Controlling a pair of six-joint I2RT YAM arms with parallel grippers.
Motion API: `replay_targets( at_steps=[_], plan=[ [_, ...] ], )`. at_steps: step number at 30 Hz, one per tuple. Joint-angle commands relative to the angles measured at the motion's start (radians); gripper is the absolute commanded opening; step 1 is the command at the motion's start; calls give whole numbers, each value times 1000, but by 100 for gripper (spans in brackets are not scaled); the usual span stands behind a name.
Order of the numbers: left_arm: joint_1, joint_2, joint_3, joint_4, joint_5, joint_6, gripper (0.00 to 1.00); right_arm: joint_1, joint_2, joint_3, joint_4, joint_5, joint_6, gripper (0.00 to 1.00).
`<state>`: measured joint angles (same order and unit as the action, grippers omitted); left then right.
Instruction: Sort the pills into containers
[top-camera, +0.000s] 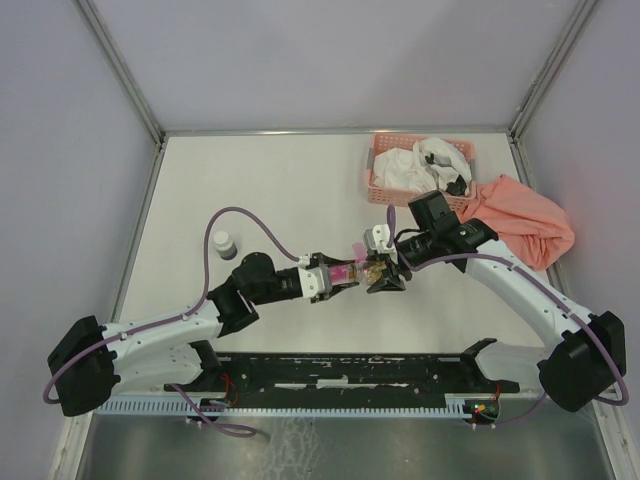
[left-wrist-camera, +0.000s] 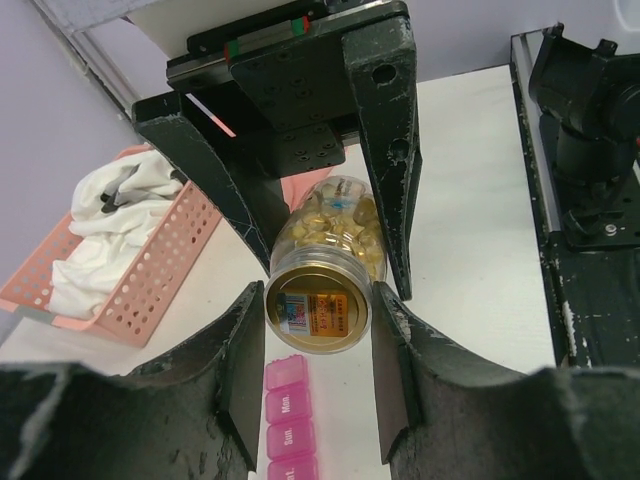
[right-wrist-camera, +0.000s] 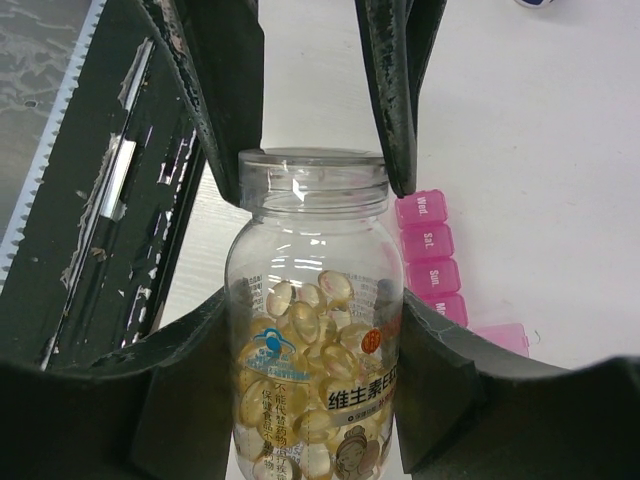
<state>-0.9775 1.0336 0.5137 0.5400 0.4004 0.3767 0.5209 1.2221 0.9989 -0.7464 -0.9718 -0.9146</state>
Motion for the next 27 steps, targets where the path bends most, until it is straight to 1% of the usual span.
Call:
replay_targets(
  at_steps=[1,4,7,11,15,19,23,27],
  plan=[
    [-4,-15,31,44,36,-157,3,-2,-14,38,17,-27,-1,2],
    [-3,-10,13,122,44,-303,3,-2,-10,42,27,-20,22,2],
    [-4,-9,12,141,14,-428,3,-2,-7,43,45,-16,56,2],
    [-3,-32,-3,162,-56,-549,3,-2,-6,43,67,1,88,2],
    [-4,-59,-11,166,-115,-629,3,-1,0,44,77,15,103,2],
    [-5,-70,-8,143,-187,-737,3,-1,6,45,84,26,120,2],
    [-6,-68,-4,116,-253,-897,3,-2,11,46,94,43,138,2],
    [-9,-64,28,30,-320,-1062,3,-1,17,46,101,50,152,2]
  ],
)
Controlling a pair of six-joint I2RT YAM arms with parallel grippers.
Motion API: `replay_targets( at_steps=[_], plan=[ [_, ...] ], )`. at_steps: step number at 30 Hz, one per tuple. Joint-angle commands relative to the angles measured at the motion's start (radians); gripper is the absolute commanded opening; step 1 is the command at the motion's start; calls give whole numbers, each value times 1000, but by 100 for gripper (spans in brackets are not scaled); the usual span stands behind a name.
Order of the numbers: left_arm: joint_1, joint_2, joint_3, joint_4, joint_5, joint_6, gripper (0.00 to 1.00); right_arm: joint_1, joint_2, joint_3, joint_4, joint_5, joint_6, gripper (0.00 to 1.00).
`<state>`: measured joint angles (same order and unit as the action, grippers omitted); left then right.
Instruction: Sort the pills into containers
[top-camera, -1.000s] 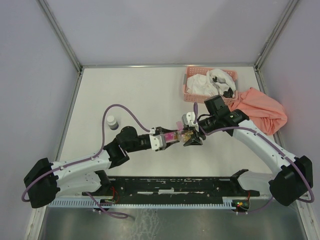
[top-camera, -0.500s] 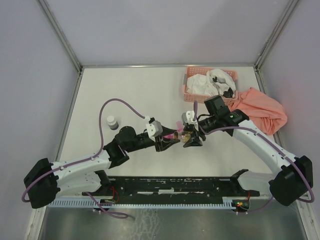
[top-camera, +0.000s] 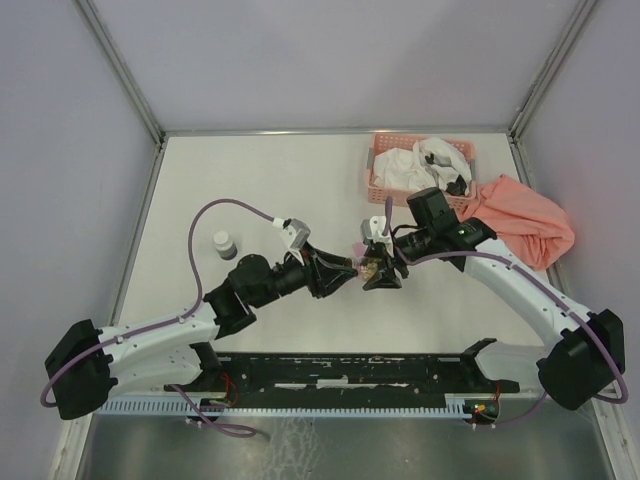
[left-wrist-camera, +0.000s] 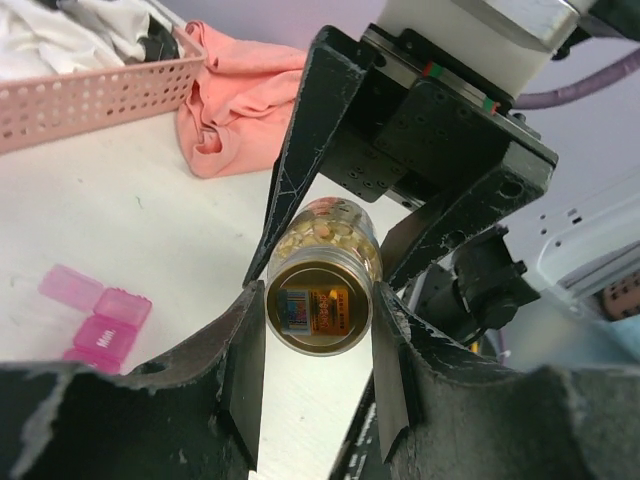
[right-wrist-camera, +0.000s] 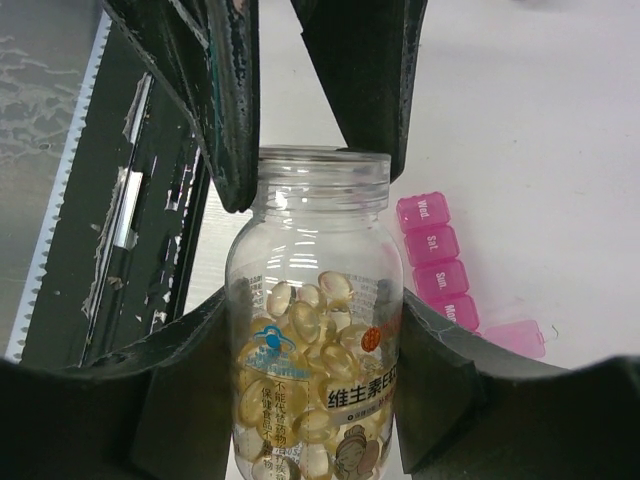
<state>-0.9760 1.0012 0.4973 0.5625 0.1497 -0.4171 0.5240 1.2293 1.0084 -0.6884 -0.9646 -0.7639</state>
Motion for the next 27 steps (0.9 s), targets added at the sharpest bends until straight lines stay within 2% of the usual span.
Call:
replay_targets(
  at_steps=[1,6,11,12,19,20,24,27],
  plan=[
    [-13,-33,55,-20,-88,-303,3,-4,11,36,43,43,4,2],
    [-17,-50,59,-76,-176,-442,5,-5,16,39,46,43,11,2],
    [-18,-50,65,-74,-175,-471,10,-5,16,38,47,40,14,2],
    [-18,-52,67,-78,-174,-468,15,-5,14,38,46,39,14,2],
    [-19,-110,28,-118,-211,-371,92,-5,8,38,43,20,10,2],
    [-19,-124,15,-120,-214,-334,99,-4,7,38,42,19,8,2],
    [-18,-200,-24,-172,-195,-112,99,-6,4,38,36,9,1,2],
    [-19,-282,-59,-224,-110,192,99,-6,1,38,28,-6,-11,2]
  ],
)
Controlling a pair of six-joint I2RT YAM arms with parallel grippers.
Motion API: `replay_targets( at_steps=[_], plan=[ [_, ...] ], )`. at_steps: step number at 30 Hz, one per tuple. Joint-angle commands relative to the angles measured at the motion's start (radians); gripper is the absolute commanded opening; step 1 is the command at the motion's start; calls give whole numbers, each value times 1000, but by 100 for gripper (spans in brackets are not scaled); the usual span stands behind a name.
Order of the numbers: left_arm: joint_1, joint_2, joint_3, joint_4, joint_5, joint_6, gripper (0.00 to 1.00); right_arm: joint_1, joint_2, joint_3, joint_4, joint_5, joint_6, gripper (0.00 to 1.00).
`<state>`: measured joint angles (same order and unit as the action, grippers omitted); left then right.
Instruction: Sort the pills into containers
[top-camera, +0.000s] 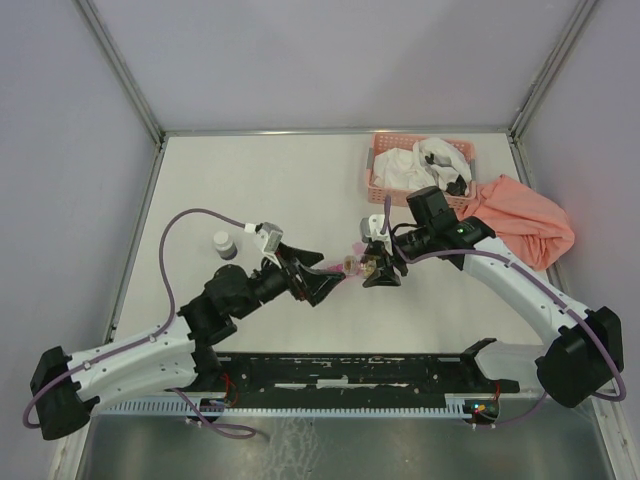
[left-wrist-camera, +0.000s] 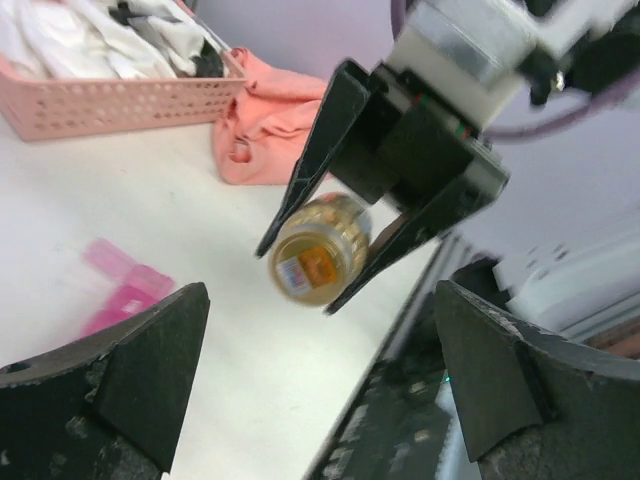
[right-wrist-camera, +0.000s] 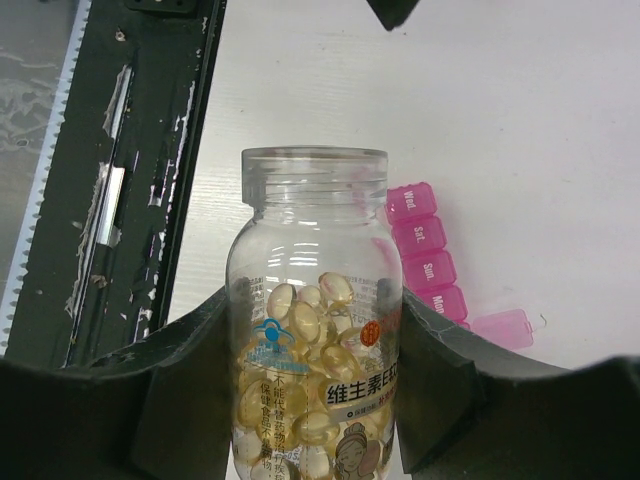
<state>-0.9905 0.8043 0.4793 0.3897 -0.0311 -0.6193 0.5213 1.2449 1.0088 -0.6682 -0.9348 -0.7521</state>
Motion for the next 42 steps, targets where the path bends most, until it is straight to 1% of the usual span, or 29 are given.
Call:
replay_targets(
  at_steps=[1,3,4,5,6,7,10,14,17,20,23,25,26,32,34,42],
  plan=[
    [-4,-110,-63,-44,99,509,99,-3,-14,38,3,-44,-31,2],
    [-5,-150,-129,42,171,720,99,-4,-16,37,-11,-60,-50,2],
    [-5,-161,-183,118,243,863,99,-4,-16,37,-19,-67,-60,2],
    [-4,-159,-227,220,292,934,99,-3,-18,37,-22,-70,-66,2],
    [-2,-144,-248,302,324,981,99,-4,-21,35,-23,-71,-73,2],
    [-3,-123,-245,344,348,1016,99,-4,-24,33,-25,-71,-81,2],
    [2,-34,-169,315,406,1076,99,-4,-28,27,-27,-71,-99,2],
    [19,67,-123,356,457,1093,99,-3,-28,27,-41,-82,-121,2],
    [62,123,-92,375,514,1071,94,-3,-30,27,-44,-84,-125,2],
    [119,172,-76,430,594,1012,89,-3,-30,27,-45,-88,-127,2],
    [145,207,-65,472,646,971,83,-2,-28,27,-47,-88,-128,2],
    [145,225,-50,477,665,958,75,-2,-27,27,-47,-88,-128,2],
    [145,235,-45,477,670,955,72,-1,-26,28,-48,-88,-130,2],
    [146,274,-29,507,681,929,64,-3,-25,29,-51,-89,-131,2],
    [145,281,-26,507,680,926,59,-2,-24,29,-51,-90,-131,2],
    [146,300,-20,505,680,914,56,-2,-25,30,-53,-91,-131,2]
  ],
)
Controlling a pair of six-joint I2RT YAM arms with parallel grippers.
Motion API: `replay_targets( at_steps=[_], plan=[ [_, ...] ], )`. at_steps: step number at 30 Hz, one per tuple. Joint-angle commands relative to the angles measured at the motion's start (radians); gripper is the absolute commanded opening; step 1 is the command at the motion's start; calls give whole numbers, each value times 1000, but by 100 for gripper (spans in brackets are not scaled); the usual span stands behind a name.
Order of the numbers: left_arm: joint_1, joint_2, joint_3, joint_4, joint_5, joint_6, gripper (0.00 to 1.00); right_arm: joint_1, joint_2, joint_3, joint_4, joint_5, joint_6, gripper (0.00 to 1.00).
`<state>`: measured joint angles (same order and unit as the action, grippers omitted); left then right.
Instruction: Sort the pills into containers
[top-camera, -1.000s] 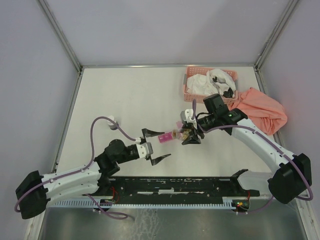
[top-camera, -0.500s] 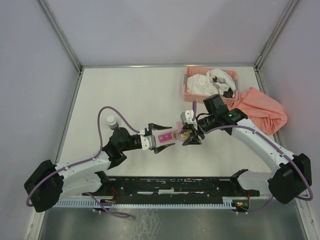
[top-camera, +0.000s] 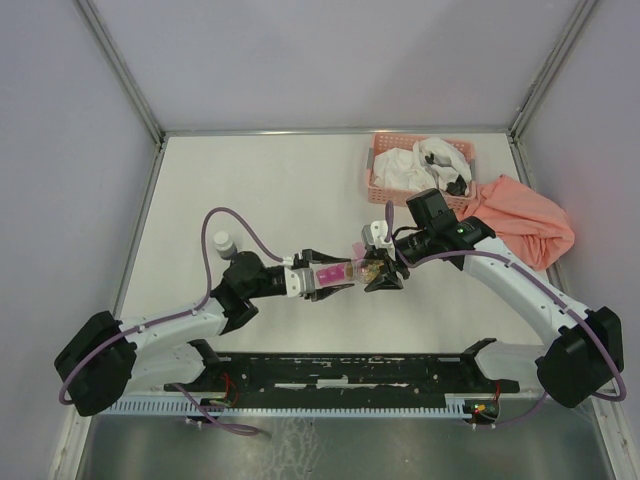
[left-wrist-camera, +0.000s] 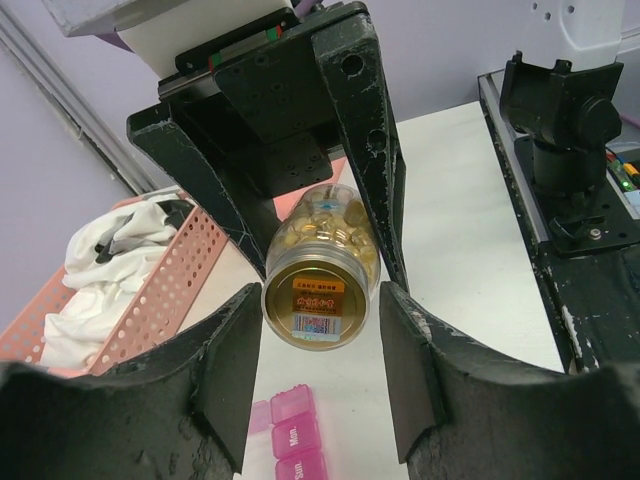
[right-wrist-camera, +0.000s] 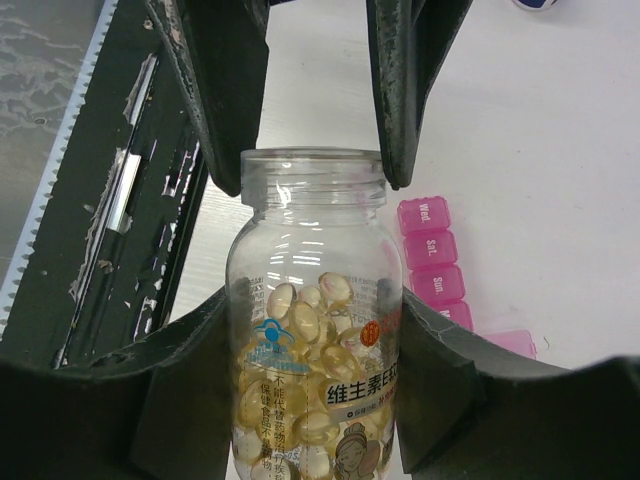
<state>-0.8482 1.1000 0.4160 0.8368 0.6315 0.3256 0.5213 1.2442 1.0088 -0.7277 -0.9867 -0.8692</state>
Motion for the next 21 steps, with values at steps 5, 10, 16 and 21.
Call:
replay_targets(
  at_steps=[5,10,16,21],
  plan=[
    [4,8,51,44,19,-41,46,-2,-26,30,7,-38,-14,2],
    [4,0,50,48,20,-115,16,-3,-23,34,17,-23,8,2],
    [-6,-32,-3,201,-155,-555,3,-6,-6,38,93,40,135,2],
    [-120,-110,25,-45,-511,-913,3,-8,8,38,127,79,191,2]
  ],
)
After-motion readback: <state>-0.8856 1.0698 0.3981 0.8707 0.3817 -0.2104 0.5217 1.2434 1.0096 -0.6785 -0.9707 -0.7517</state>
